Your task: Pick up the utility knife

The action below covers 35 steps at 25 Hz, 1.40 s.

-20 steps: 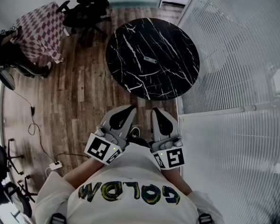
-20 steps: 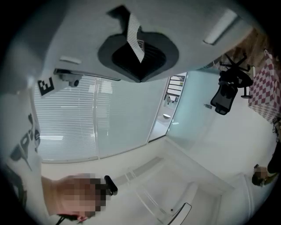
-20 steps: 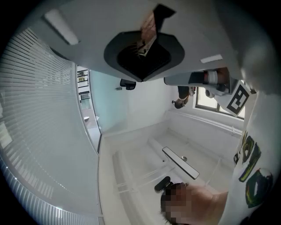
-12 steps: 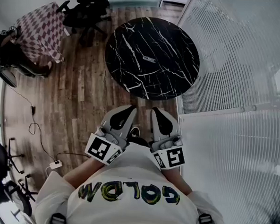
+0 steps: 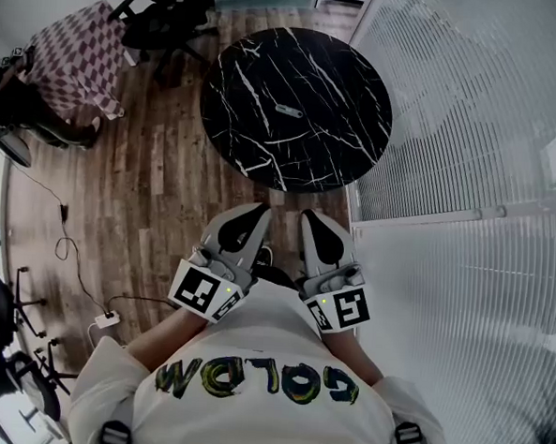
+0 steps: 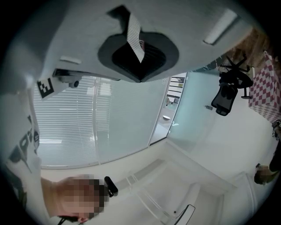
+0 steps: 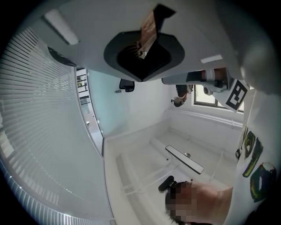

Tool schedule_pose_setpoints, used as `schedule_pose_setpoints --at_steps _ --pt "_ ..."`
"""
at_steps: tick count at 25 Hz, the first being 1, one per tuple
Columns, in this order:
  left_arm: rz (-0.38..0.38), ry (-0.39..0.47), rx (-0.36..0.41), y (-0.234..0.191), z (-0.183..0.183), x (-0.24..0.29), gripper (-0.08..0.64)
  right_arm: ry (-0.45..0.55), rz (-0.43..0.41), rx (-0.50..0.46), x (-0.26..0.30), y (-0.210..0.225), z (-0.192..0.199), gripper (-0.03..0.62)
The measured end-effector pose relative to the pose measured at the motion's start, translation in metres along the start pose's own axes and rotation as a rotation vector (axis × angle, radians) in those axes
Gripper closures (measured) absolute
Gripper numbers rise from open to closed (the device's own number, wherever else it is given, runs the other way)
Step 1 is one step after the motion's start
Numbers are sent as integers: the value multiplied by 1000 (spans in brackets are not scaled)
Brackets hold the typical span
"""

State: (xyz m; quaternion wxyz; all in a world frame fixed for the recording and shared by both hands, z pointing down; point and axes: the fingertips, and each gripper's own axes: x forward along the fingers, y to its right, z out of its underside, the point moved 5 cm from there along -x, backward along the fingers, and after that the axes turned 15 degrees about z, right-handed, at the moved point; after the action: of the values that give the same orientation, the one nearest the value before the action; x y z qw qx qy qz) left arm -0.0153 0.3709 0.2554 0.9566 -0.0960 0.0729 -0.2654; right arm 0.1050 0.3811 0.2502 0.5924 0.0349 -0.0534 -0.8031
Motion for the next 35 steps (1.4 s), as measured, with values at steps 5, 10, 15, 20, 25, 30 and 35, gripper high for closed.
schedule_pose_setpoints --at_steps 5,10,15,20,25,30,35 --pt "-6 -5 0 -1 2 8 555 3 -20 9 6 5 0 591" --pt "-20 -2 -6 -16 2 15 556 -2 -35 4 23 7 3 591" --pt "-16 -2 -15 -40 4 29 556 -9 -26 -6 47 17 6 591" --pt "-13 11 -15 -73 -1 45 555 -19 -21 -7 82 27 9 591" --pt "-13 11 -27 -116 -9 61 557 -22 -22 -16 127 31 7 591" --pt "6 13 -35 -159 -17 77 556 -21 -7 -27 173 34 4 591" --pt "27 7 -43 -202 -26 89 555 -32 5 -41 216 32 3 591"
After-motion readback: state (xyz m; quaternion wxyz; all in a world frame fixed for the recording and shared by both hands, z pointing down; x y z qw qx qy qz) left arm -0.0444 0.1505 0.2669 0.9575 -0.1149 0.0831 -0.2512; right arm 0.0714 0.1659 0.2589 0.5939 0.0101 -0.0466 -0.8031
